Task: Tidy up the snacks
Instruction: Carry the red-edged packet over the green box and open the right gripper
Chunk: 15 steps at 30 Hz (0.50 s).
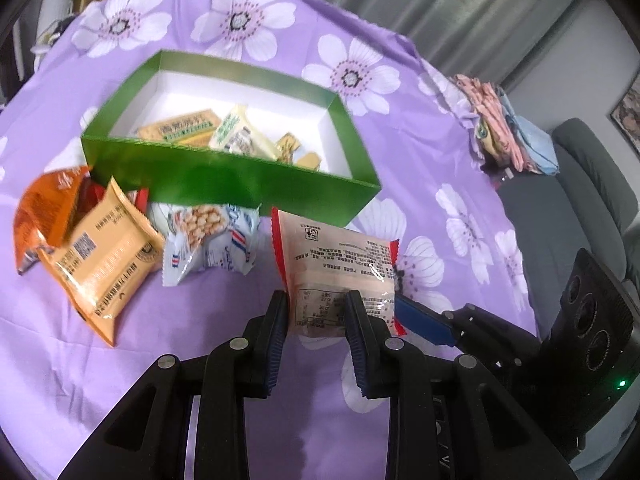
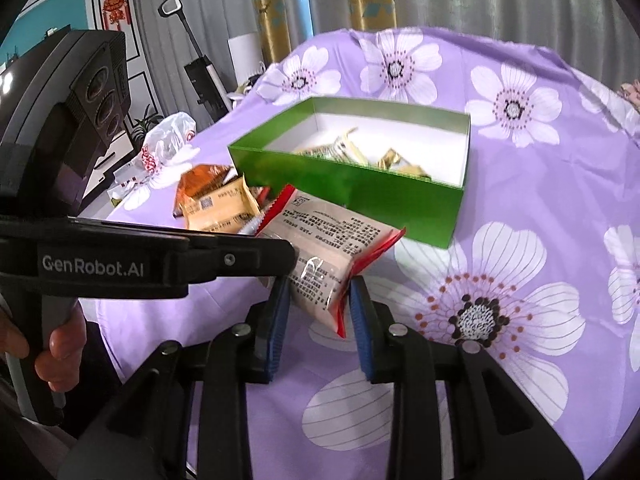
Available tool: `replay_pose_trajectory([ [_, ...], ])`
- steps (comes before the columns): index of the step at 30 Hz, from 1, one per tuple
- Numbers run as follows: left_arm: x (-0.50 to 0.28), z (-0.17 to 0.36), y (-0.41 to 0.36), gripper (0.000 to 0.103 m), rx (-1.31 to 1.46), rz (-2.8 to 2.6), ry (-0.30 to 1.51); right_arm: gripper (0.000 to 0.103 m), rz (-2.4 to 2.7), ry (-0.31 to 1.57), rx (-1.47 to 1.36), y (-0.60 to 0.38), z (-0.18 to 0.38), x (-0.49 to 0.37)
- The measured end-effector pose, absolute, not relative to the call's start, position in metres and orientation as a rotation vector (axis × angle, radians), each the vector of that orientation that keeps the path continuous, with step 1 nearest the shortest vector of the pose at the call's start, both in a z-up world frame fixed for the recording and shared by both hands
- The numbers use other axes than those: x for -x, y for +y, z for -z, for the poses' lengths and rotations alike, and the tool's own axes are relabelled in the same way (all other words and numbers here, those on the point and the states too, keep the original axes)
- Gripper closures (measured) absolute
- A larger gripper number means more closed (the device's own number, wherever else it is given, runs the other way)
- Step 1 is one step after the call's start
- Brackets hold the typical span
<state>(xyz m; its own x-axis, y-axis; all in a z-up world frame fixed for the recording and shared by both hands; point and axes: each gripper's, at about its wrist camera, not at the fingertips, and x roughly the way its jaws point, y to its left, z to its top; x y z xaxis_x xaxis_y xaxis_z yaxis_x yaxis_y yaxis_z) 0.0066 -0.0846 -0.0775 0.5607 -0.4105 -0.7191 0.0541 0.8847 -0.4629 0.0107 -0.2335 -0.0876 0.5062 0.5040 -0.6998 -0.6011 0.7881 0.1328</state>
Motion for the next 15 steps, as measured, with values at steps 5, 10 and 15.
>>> replay_pose_trajectory([
  [5, -0.005, 0.064, -0.085, 0.074, 0.395, 0.284, 0.908, 0.073, -0.668, 0.761, 0.131, -0.233, 0.075, -0.008],
  [10, -0.006, 0.051, -0.082, 0.074, 0.374, 0.291, 0.873, 0.073, -0.670, 0.722, 0.131, -0.231, 0.063, -0.006],
  [15, -0.007, 0.043, -0.076, 0.074, 0.370, 0.285, 0.853, 0.073, -0.676, 0.690, 0.137, -0.225, 0.054, -0.009],
])
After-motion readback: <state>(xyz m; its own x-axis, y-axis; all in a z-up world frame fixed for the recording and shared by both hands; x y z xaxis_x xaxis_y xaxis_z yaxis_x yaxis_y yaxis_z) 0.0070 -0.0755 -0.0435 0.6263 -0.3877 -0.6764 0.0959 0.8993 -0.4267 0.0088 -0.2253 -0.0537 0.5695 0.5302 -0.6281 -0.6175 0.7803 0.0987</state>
